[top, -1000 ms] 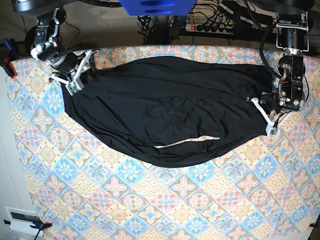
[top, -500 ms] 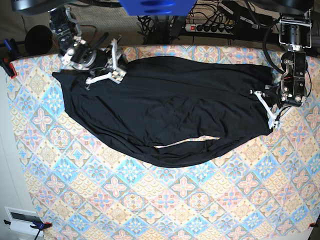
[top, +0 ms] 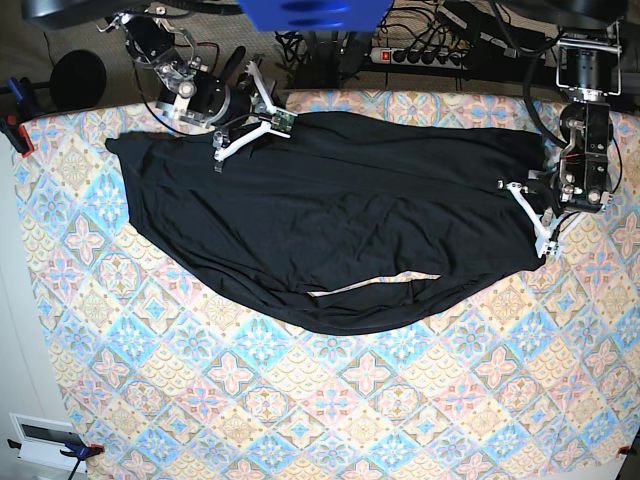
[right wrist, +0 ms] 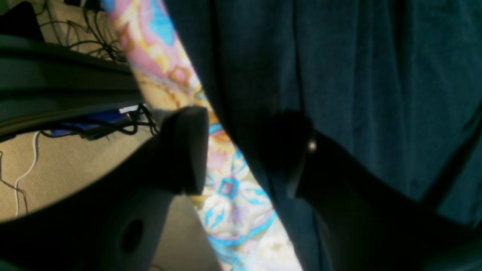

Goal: Layout the t-shirt on the table in an organized manner, then fold the t-shirt properly
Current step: 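Reach the right gripper onto the shirt body and grasp the fabric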

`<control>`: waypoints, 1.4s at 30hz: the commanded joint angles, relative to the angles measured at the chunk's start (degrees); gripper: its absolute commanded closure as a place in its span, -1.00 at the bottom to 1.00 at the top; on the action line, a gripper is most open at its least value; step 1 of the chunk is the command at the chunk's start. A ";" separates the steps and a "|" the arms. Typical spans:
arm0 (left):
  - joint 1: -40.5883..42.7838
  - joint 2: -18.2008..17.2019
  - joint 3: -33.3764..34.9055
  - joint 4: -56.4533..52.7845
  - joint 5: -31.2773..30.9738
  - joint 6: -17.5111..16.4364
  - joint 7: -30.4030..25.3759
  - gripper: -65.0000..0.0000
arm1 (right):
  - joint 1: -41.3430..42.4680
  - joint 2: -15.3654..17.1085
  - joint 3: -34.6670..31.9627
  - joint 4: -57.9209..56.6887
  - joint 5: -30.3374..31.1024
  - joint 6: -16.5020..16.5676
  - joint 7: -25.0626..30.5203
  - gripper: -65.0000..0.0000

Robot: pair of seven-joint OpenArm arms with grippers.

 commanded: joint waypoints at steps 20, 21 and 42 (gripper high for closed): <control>-0.72 -0.88 -0.76 1.07 -0.04 0.21 -0.41 0.90 | 6.73 0.19 -2.60 -3.08 0.43 -0.06 0.88 0.60; -0.81 -0.88 -0.76 1.07 -0.04 0.21 -0.41 0.90 | 6.73 0.19 -2.60 -3.08 0.43 -0.06 0.88 0.67; -0.64 -1.15 -0.76 0.89 0.05 0.13 -0.32 0.91 | 6.91 0.28 0.04 0.09 0.43 -0.06 0.88 1.00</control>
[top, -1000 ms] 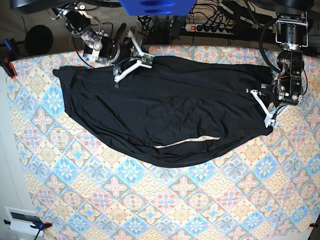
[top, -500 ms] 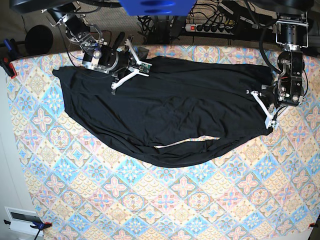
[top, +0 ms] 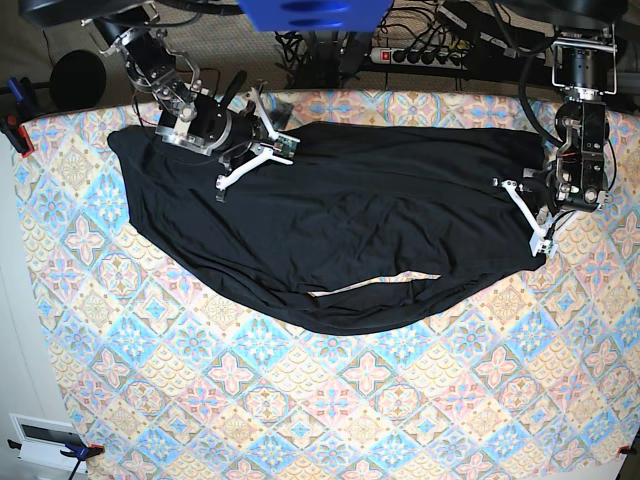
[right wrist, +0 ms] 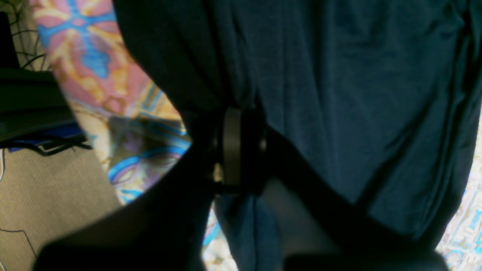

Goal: Layout the t-shirt on the table in an organized manner, then fold the t-shirt properly
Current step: 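Reach the right gripper onto the shirt body and grasp the fabric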

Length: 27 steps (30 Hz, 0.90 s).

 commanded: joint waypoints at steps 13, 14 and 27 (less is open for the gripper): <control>0.81 -1.26 -0.71 0.83 0.24 0.17 -0.63 0.91 | 7.58 0.41 0.19 -0.10 0.41 -0.08 0.79 1.00; 0.81 -1.17 -0.71 0.83 0.24 0.17 -0.63 0.91 | 7.93 0.41 0.01 -0.98 0.41 -0.17 0.79 1.00; 0.81 -2.14 -0.80 1.00 0.16 0.17 -0.28 0.90 | 7.67 0.41 -0.34 -5.72 0.32 -0.08 0.35 0.92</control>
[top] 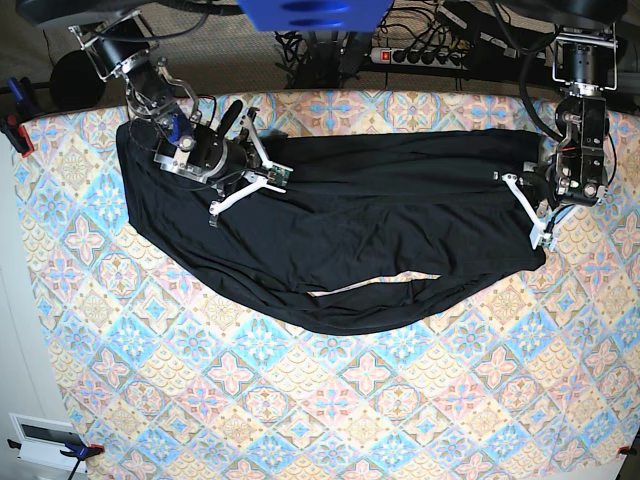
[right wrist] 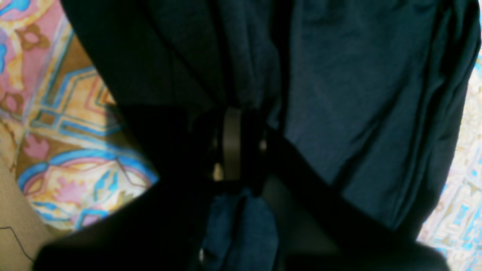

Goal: Layout the t-shirt on the table in an organized manner, then fold the t-shirt properly
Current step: 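Reach the right gripper onto the shirt body and grasp the fabric, then drag the grasped fabric with the right gripper back to the shirt side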

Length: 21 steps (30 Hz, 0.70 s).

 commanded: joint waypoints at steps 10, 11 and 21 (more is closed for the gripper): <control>-1.20 -4.20 -0.52 1.09 -0.06 0.13 -0.28 0.90 | -7.24 0.74 0.14 6.59 0.17 -0.02 0.22 0.79; -1.20 -4.20 -0.60 1.09 -0.06 0.13 -0.28 0.90 | -7.59 0.74 0.14 6.59 0.17 -0.02 0.22 0.77; -1.29 -4.12 -0.60 1.36 -0.24 0.13 -0.63 0.90 | -7.94 0.74 0.76 8.00 0.17 -0.02 0.31 0.58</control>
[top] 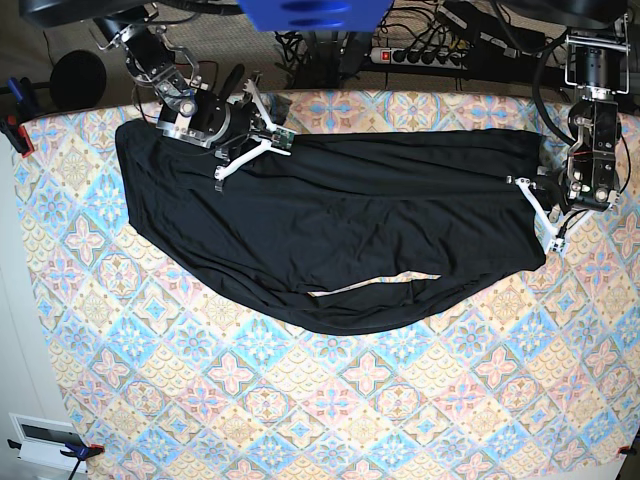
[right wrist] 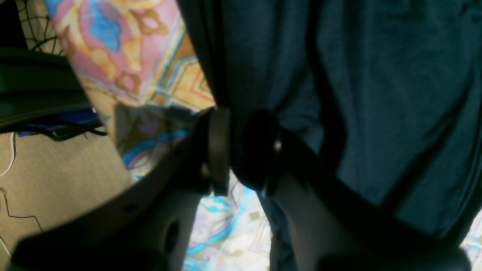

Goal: Layout the t-shirt on the table in an organized manner, then fold the t-shirt properly
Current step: 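Drag the grasped fabric with the right gripper back to the shirt side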

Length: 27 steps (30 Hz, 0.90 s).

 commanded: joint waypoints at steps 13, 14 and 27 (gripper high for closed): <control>0.01 1.54 -14.93 5.95 -15.41 0.17 -0.04 0.90 | 0.58 0.28 0.54 3.07 0.41 -0.32 1.14 0.46; 0.97 2.15 -16.43 5.95 -17.87 0.17 -0.04 0.90 | 0.58 0.28 0.98 3.07 0.41 -0.32 1.14 0.46; 7.66 5.05 -18.80 9.38 -20.77 0.17 -0.21 0.89 | -8.03 0.02 19.79 3.24 0.41 -0.32 1.32 0.46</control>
